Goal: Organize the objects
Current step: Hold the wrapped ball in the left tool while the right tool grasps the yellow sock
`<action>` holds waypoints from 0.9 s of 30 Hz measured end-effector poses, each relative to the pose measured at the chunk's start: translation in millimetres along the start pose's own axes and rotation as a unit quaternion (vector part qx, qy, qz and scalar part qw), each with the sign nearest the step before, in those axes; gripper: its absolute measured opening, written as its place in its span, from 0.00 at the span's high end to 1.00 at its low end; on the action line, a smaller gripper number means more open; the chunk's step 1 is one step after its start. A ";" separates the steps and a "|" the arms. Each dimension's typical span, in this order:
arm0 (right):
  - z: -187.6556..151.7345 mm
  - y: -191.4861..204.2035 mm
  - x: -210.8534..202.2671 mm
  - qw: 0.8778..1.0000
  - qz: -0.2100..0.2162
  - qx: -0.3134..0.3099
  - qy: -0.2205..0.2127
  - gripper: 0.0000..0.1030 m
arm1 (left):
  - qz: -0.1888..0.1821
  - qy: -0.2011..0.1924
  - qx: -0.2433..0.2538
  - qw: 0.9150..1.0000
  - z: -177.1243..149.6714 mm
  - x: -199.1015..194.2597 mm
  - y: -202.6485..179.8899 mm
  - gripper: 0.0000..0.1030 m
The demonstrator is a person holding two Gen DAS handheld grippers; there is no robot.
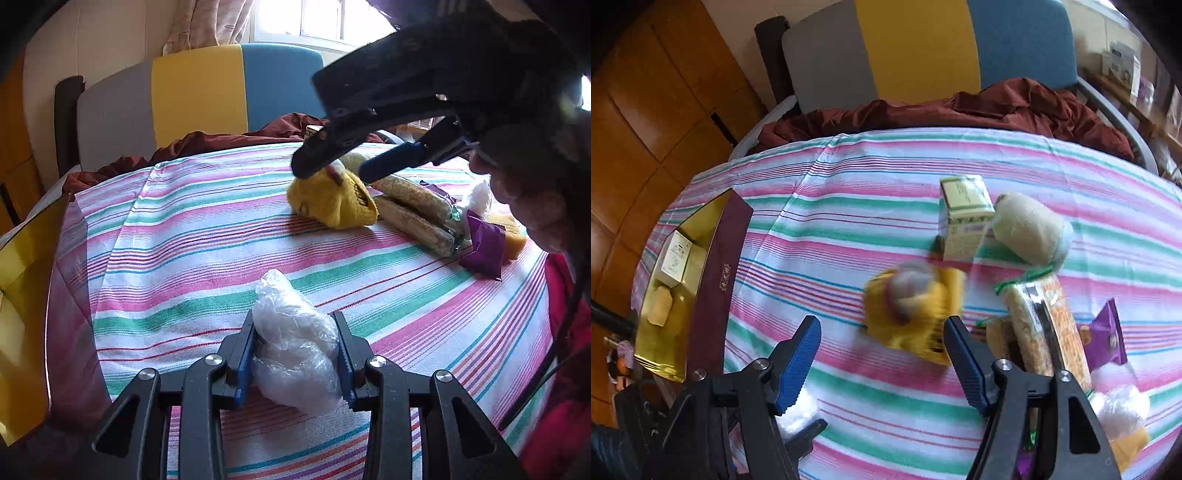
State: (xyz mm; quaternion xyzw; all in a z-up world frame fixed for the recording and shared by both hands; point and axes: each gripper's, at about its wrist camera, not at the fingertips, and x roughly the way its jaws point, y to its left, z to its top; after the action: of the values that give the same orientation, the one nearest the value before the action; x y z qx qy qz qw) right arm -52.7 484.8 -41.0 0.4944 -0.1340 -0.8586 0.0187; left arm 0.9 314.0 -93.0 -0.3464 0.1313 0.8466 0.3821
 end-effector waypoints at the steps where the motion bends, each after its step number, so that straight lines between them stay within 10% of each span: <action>1: 2.6 1.9 3.6 1.000 -0.006 -0.008 0.002 0.29 | 0.000 0.000 0.000 1.000 0.6 0.5 -0.3 0.63; 10: 6.8 -14.0 34.7 0.999 -0.048 -0.006 0.011 0.27 | 0.001 0.000 0.001 1.000 -0.4 0.0 -2.8 0.63; 27: 11.0 -23.5 36.2 0.998 -0.060 -0.011 0.005 0.68 | 0.009 0.002 0.009 1.000 -1.4 -4.2 -10.0 0.63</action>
State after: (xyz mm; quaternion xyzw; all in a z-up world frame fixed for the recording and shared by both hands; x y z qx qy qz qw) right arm -78.3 503.8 -72.1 0.5055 -0.0947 -0.8572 -0.0267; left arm 10.9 317.7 -90.7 -0.3436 0.1427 0.8479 0.3778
